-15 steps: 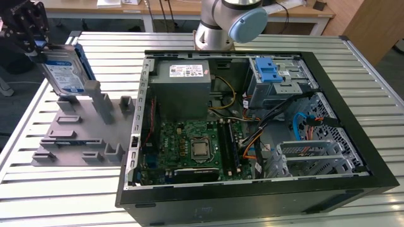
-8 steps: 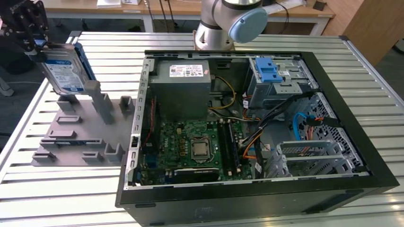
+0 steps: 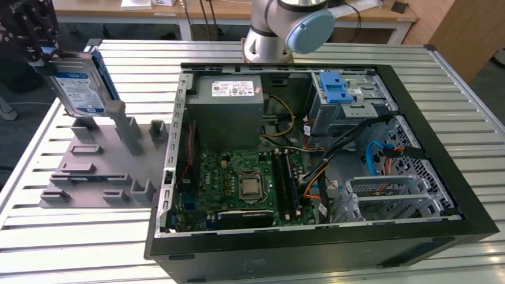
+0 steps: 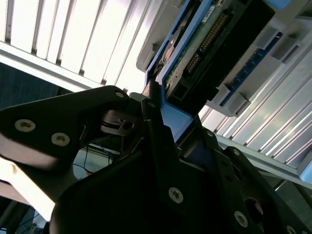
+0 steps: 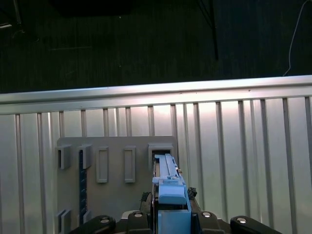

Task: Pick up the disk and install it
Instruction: 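Pick up the disk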

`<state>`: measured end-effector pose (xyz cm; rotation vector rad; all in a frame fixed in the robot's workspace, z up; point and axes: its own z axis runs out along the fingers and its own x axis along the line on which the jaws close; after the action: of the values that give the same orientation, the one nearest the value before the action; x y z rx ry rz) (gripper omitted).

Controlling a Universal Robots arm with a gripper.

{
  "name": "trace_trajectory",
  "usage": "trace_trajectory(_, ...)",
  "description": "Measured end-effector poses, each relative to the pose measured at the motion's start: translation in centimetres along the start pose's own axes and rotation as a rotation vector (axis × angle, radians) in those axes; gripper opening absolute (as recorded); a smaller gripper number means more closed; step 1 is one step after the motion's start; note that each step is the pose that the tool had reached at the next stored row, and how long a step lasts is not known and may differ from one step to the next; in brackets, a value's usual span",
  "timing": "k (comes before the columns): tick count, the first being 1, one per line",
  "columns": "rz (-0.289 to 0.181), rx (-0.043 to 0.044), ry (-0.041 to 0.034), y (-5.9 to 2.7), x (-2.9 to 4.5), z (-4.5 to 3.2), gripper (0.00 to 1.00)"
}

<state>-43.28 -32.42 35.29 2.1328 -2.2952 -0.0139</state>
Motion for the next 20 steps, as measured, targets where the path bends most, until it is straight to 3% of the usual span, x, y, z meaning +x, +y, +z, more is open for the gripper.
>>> trace_trajectory(3,0.000,0.0026,-0.0002,0.02,0.00,-0.20,0.36)
trace_trajectory(7,-0.001,0.0173,-0.0012,0.12,0.00,-0.25,0.36)
trace_trajectory(10,-0.010,0.0226,-0.0017,0.14,0.00,-0.35,0.36)
trace_trajectory(20,-0.020,0.0232,-0.0017,0.16,0.00,-1.62,0.36)
